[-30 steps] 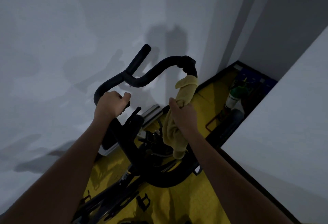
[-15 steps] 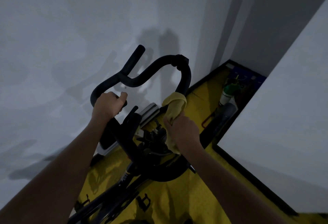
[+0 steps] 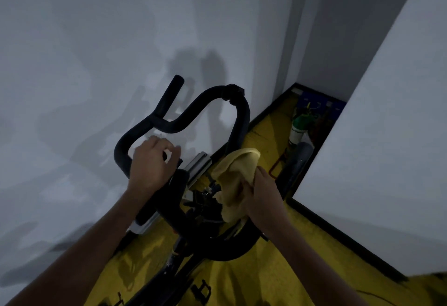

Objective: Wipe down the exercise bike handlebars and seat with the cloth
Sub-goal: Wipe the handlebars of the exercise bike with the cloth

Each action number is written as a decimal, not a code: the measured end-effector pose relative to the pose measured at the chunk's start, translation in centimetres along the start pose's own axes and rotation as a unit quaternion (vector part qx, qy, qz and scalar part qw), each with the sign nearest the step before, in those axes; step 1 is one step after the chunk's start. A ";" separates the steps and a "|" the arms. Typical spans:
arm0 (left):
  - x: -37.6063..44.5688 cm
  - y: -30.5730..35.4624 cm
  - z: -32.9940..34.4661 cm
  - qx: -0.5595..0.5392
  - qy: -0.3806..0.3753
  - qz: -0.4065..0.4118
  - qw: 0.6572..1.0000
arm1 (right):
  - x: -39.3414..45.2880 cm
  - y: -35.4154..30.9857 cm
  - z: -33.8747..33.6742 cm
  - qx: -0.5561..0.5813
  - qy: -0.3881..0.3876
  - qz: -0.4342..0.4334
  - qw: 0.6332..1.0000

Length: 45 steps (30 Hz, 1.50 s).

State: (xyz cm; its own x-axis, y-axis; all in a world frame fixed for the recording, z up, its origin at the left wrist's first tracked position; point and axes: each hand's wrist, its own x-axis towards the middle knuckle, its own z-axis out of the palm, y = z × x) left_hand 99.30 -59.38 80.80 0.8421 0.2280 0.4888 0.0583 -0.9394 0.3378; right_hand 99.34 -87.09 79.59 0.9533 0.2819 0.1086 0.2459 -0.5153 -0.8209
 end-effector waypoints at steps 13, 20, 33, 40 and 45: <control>3.1 10.5 1.5 -0.200 -0.088 0.071 0.973 | 2.2 -4.9 -1.9 0.103 0.203 0.015 0.974; 2.2 13.3 1.6 -0.328 -0.317 0.055 0.888 | 1.9 -6.2 -3.0 0.121 0.196 0.002 0.973; 5.0 17.5 -0.4 -0.477 -0.204 0.051 0.853 | 1.8 -1.6 -6.0 -0.022 0.435 0.097 0.895; 5.1 18.1 3.5 -0.329 -0.138 0.105 0.928 | 2.6 3.2 -3.9 0.199 0.219 0.208 0.932; 3.9 14.0 3.2 -0.255 -0.106 0.068 0.959 | 3.2 3.4 -1.3 0.230 0.280 0.214 0.907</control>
State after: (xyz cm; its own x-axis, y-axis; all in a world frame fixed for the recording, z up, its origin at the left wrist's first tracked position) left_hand 105.08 -72.50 84.86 0.9170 0.0047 0.3989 -0.2831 -0.6970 0.6589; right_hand 103.45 -88.99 77.86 0.9155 -0.3859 -0.1136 -0.1442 -0.0512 -0.9882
